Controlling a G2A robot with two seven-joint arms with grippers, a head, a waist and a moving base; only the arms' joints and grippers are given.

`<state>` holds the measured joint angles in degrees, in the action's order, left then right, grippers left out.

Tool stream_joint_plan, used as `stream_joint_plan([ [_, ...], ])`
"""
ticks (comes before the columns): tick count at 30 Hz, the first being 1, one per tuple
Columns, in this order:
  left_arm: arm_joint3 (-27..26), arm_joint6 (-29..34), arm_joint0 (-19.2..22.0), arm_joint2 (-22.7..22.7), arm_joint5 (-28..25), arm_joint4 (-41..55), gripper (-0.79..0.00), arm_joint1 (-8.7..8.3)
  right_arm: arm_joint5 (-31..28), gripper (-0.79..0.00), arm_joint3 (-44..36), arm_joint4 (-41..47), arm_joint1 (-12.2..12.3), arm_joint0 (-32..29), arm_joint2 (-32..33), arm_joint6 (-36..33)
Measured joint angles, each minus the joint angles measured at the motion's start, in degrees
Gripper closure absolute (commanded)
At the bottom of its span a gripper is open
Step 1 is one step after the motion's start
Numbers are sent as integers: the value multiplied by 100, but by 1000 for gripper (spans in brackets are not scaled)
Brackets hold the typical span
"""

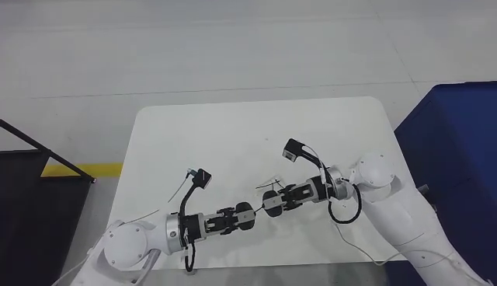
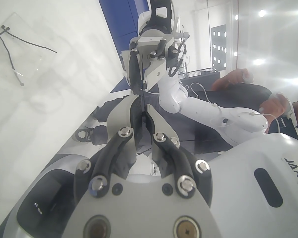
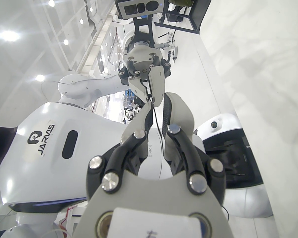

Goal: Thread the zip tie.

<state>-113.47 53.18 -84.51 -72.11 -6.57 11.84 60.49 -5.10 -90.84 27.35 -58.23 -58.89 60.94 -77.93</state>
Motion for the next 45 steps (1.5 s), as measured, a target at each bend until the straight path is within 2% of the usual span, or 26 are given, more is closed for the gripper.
stream_joint_plan([
  [3,14,20,10,9,-2,8,0,-7,14,-83,-3,-9,-1,15,-18,4],
  [10,35,65,12,56,-26,-14,0,-22,53,0,-45,-134,-1,58,-64,43],
  [15,33,77,38,114,5,-53,0,-28,62,0,-75,-190,5,56,-85,21],
  [16,29,69,45,122,20,-66,-228,-29,61,0,-78,-193,7,55,-86,13],
  [17,25,29,51,123,35,-66,-785,-29,58,0,-78,-187,9,55,-83,4],
  [25,12,-117,-15,-87,-41,219,-785,-51,-12,0,-30,118,49,50,178,-63],
  [30,85,-39,-139,-387,-133,545,-785,-89,13,0,12,409,148,-84,680,-204],
  [40,91,-33,-145,-394,-132,560,-785,-90,11,0,32,574,178,-188,908,-167],
  [43,91,-33,-145,-394,-132,560,-785,-90,82,0,325,961,229,-298,1334,190],
  [45,91,-33,-145,-394,-132,560,-785,-90,187,0,598,828,322,-346,1728,238],
])
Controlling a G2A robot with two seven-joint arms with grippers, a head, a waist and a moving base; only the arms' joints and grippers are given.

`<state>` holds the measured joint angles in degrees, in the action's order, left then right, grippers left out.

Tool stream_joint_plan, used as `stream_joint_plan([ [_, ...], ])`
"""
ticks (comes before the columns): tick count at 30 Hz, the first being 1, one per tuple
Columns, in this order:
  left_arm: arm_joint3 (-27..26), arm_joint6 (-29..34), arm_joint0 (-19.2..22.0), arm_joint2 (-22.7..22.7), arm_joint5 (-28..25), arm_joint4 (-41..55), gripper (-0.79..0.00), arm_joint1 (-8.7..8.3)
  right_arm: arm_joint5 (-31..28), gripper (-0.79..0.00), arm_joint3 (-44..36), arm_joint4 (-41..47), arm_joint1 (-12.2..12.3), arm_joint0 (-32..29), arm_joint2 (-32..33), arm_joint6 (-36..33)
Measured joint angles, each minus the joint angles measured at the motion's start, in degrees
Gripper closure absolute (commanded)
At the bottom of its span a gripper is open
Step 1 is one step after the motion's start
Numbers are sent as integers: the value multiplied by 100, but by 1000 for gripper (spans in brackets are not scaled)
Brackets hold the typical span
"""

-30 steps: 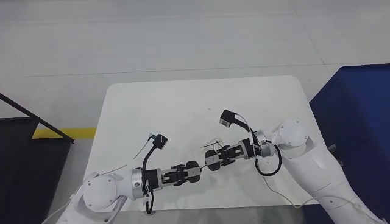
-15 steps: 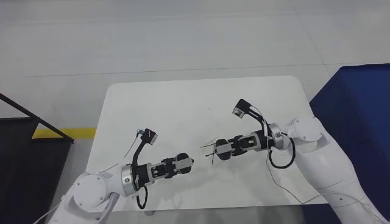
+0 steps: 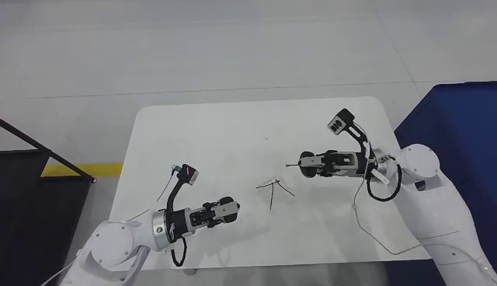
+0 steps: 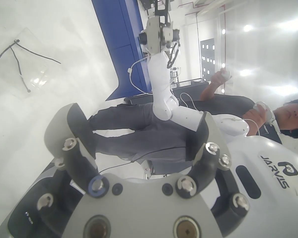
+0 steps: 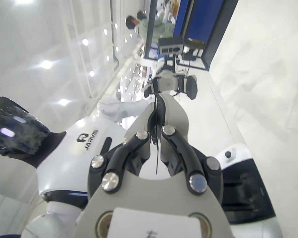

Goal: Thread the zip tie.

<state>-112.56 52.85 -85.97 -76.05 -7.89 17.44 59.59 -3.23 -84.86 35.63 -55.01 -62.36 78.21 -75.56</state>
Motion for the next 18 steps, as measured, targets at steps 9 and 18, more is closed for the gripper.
stream_joint_plan([
  [9,0,0,0,0,0,0,-785,0,200,0,558,163,142,-228,899,-36],
  [18,-325,6,32,159,69,151,-785,-5,198,0,556,152,141,-226,894,-35],
])
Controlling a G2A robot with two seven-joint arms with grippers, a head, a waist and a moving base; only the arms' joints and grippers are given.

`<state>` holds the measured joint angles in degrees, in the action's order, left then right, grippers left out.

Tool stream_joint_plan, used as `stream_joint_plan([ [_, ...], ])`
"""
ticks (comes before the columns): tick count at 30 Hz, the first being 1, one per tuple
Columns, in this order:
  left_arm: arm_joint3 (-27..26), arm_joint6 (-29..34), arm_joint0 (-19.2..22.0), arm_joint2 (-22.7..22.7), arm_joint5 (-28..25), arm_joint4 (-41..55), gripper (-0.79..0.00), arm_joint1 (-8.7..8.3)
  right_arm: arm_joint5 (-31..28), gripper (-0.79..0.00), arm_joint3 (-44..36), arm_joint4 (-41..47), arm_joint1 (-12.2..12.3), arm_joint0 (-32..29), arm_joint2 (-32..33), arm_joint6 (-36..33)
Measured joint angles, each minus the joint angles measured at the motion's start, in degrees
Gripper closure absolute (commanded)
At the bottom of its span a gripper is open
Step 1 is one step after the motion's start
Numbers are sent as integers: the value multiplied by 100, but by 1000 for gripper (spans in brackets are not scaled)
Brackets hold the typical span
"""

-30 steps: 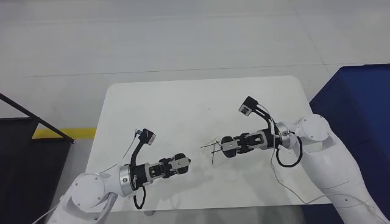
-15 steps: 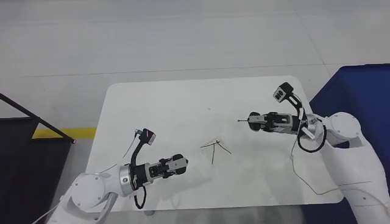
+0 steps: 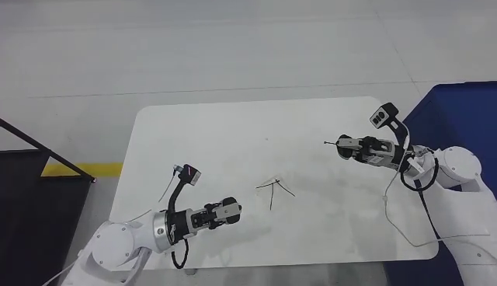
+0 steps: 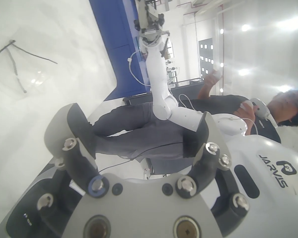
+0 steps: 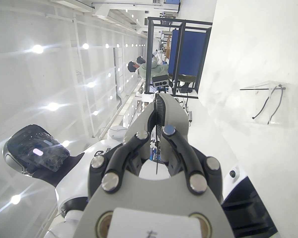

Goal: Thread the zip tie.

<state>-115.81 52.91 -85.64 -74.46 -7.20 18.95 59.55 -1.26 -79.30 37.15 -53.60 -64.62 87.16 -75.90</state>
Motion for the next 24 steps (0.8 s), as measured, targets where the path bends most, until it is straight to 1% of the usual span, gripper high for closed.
stream_joint_plan([
  [1,-175,-6,58,112,155,-94,-785,-6,0,0,0,0,0,0,0,0],
  [2,-431,-150,139,326,416,-398,-785,8,0,0,0,0,0,0,0,0],
  [4,-700,-537,308,761,838,-1201,-785,70,0,0,0,0,0,0,0,0],
  [5,-733,-736,510,1056,1134,-1788,-785,122,0,0,0,0,0,0,0,0],
  [7,-654,-929,934,1452,1630,-2514,-785,204,0,0,0,0,0,0,0,0],
  [8,-569,-1023,1243,1701,1960,-2887,-785,263,0,0,0,0,0,0,0,0],
  [10,-410,-1170,1678,2028,2420,-3183,-785,363,0,0,0,0,0,0,0,0],
  [11,-310,-1348,1935,2195,2710,-3241,-785,433,0,0,0,0,0,0,0,0],
  [12,-273,-1495,2079,2283,2883,-3243,-785,470,0,0,0,0,0,0,0,0],
  [14,-263,-1594,2147,2321,2986,-3227,-785,486,0,0,0,0,0,0,0,0],
  [22,-259,-1530,2116,2321,2958,-3240,-785,479,0,0,0,0,0,0,0,0],
  [24,-269,-1237,2176,2472,3178,-3468,-785,471,0,0,0,0,0,0,0,0],
])
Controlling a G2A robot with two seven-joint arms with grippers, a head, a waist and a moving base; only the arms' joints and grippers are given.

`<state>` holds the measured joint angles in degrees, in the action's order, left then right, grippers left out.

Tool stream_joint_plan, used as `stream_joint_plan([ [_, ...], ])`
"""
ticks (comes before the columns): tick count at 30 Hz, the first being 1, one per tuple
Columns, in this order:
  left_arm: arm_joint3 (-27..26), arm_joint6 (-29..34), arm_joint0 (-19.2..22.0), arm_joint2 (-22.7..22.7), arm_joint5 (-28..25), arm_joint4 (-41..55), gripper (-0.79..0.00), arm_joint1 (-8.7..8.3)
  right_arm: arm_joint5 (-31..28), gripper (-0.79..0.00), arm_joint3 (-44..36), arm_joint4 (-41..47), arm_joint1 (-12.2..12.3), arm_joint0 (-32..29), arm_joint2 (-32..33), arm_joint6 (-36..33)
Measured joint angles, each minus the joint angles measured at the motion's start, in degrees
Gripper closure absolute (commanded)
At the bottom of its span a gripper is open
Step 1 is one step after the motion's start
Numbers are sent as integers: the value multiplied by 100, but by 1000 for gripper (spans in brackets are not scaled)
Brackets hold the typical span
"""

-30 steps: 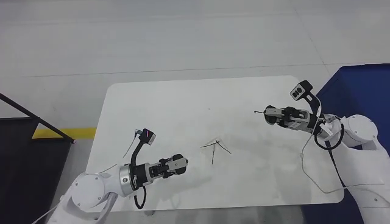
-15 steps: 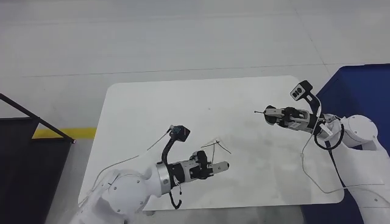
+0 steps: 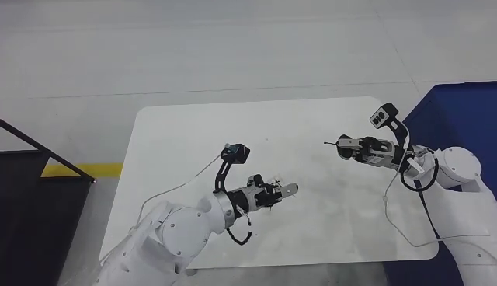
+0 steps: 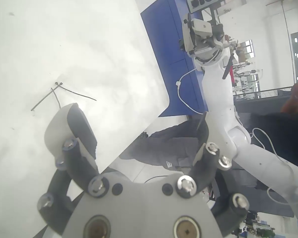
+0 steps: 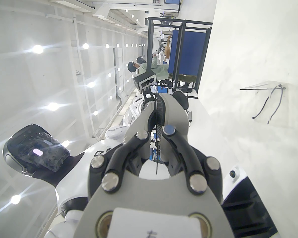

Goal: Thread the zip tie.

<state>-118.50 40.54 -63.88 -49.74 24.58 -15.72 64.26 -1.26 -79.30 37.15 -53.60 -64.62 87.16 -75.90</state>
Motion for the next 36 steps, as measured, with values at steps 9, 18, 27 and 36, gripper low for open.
stream_joint_plan([
  [9,162,1465,1335,1130,1867,-749,-785,325,0,0,0,0,0,0,0,0],
  [18,1072,1311,2579,1901,2377,-229,-785,928,0,0,0,0,0,0,0,0],
  [27,1051,1297,2554,1878,2359,-218,-785,929,0,0,0,0,0,0,0,0],
  [36,1541,-1501,741,-330,3364,3127,-785,1273,0,0,0,0,0,0,0,0],
])
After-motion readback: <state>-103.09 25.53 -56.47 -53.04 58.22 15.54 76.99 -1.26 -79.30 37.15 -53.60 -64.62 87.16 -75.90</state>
